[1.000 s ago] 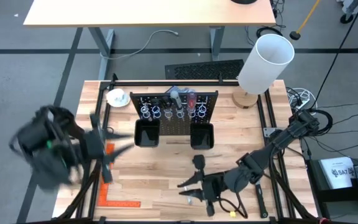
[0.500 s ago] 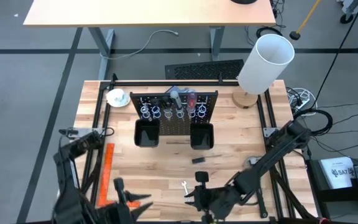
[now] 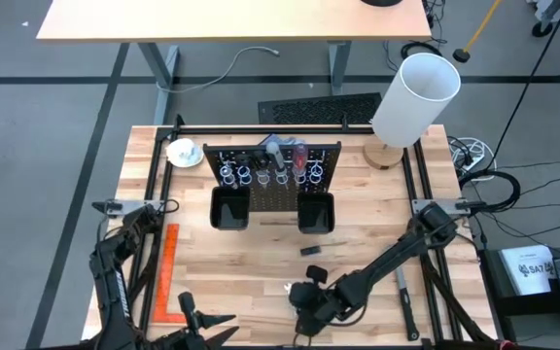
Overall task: Hang tools onto peg board
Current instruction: Hang the silver wrench on the black peg board
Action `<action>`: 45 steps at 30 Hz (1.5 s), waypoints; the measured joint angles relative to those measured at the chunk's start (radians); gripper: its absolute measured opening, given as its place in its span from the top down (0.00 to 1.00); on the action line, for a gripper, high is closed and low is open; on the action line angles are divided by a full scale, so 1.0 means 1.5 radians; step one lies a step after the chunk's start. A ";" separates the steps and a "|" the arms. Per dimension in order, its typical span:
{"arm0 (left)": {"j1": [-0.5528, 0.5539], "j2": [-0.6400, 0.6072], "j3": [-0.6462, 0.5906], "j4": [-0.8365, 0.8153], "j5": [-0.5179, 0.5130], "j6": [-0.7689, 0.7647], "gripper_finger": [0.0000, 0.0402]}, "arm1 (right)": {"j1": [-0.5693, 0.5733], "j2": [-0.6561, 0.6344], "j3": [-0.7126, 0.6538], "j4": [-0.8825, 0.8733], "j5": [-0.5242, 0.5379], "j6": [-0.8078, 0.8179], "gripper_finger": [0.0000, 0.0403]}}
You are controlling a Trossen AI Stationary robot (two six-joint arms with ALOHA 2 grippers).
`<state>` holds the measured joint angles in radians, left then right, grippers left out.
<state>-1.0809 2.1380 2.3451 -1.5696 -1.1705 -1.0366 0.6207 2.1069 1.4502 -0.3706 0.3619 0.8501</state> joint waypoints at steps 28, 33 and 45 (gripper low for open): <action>0.022 0.021 0.000 0.017 -0.144 -0.033 0.71 | -0.031 0.069 0.002 0.011 -0.075 -0.021 0.84; 0.033 0.021 0.000 0.057 -0.109 0.015 0.71 | -0.036 0.069 0.003 -0.006 -0.079 -0.031 0.88; 0.051 0.036 0.001 0.436 0.002 0.502 0.71 | -0.042 0.066 0.004 -0.010 -0.084 -0.064 1.00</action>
<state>-1.0042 2.1919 2.3459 -0.9161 -1.1674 -0.2838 0.5571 2.2057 1.4563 -0.3853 0.2359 0.7535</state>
